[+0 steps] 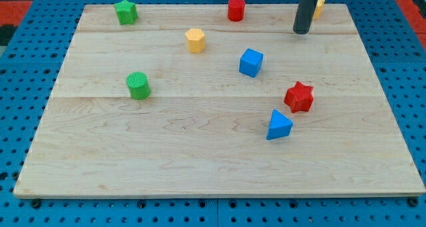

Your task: Move the red star diagonally bottom right to the cube

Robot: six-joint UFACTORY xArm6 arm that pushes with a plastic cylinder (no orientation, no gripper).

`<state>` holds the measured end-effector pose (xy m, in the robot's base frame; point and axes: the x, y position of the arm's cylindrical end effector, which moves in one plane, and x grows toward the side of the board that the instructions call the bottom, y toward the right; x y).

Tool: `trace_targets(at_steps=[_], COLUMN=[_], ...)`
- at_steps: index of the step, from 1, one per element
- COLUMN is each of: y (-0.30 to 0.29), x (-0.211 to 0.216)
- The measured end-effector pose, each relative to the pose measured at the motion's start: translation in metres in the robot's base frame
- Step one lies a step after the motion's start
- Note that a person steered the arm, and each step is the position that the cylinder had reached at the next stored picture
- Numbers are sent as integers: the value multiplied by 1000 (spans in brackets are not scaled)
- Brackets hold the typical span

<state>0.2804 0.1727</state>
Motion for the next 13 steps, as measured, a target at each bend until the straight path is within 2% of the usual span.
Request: trace_targets(at_steps=[2, 5, 6, 8, 9, 13], y=[-3, -114, -131, -137, -158, -159], x=[1, 4, 1, 14, 17, 17])
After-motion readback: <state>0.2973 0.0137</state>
